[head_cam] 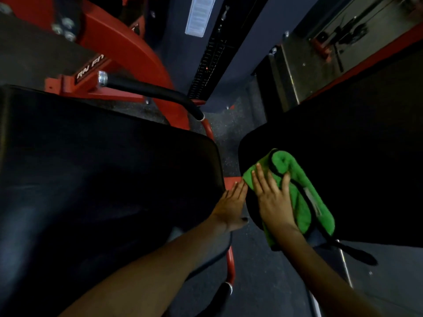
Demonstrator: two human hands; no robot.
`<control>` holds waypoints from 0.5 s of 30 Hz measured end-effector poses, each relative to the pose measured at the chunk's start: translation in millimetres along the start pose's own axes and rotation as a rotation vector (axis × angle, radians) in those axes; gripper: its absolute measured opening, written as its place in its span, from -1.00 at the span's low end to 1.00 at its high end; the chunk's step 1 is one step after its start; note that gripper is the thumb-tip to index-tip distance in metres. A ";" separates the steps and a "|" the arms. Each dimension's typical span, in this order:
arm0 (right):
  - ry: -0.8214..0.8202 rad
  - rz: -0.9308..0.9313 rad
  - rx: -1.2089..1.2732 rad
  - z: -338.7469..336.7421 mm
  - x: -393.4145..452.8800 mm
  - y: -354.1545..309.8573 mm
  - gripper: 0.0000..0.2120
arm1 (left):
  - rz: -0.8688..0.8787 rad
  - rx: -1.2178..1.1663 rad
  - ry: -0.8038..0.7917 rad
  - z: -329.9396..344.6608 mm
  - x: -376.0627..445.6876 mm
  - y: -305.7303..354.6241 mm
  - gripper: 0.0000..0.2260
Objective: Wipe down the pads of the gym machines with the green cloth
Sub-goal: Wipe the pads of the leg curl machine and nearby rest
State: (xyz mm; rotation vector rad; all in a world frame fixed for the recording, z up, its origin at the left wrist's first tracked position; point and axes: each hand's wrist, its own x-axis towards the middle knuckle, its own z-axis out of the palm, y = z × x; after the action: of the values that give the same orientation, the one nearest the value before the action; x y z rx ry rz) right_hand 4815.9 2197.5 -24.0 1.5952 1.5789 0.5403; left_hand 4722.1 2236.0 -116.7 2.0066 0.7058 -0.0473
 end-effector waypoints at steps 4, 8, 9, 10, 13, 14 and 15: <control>0.092 -0.102 -0.077 24.0 -43.7 1.8 -0.43 | -0.012 0.062 -0.064 -5.9 -2.2 -3.2 -0.04; 0.232 -0.072 0.099 14.6 -89.9 38.4 -0.39 | -0.042 -0.005 -0.133 -8.9 -3.9 -3.1 0.06; 0.260 -0.013 0.138 8.8 -90.8 49.3 -0.39 | -0.044 0.008 -0.138 -10.5 -3.8 -2.1 0.07; 0.272 0.064 0.150 1.4 -86.3 56.0 -0.39 | -0.042 0.029 -0.142 -11.0 -4.5 -1.1 0.08; 0.261 0.186 0.131 -7.3 -52.9 49.6 -0.44 | -0.044 0.055 -0.159 -11.9 -3.8 1.4 0.07; 0.218 0.142 0.103 -5.3 -40.9 40.2 -0.45 | -0.049 0.067 -0.158 -12.9 -2.9 1.9 0.06; 0.149 0.069 0.054 -2.6 -32.8 27.6 -0.47 | -0.058 0.090 -0.161 -14.1 -2.4 1.9 0.04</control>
State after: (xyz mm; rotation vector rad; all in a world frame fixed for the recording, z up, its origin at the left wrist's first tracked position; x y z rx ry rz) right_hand 4826.9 2169.5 6.7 1.6881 1.6649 0.6728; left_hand 4717.5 2245.6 -107.0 2.0411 0.6679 -0.2760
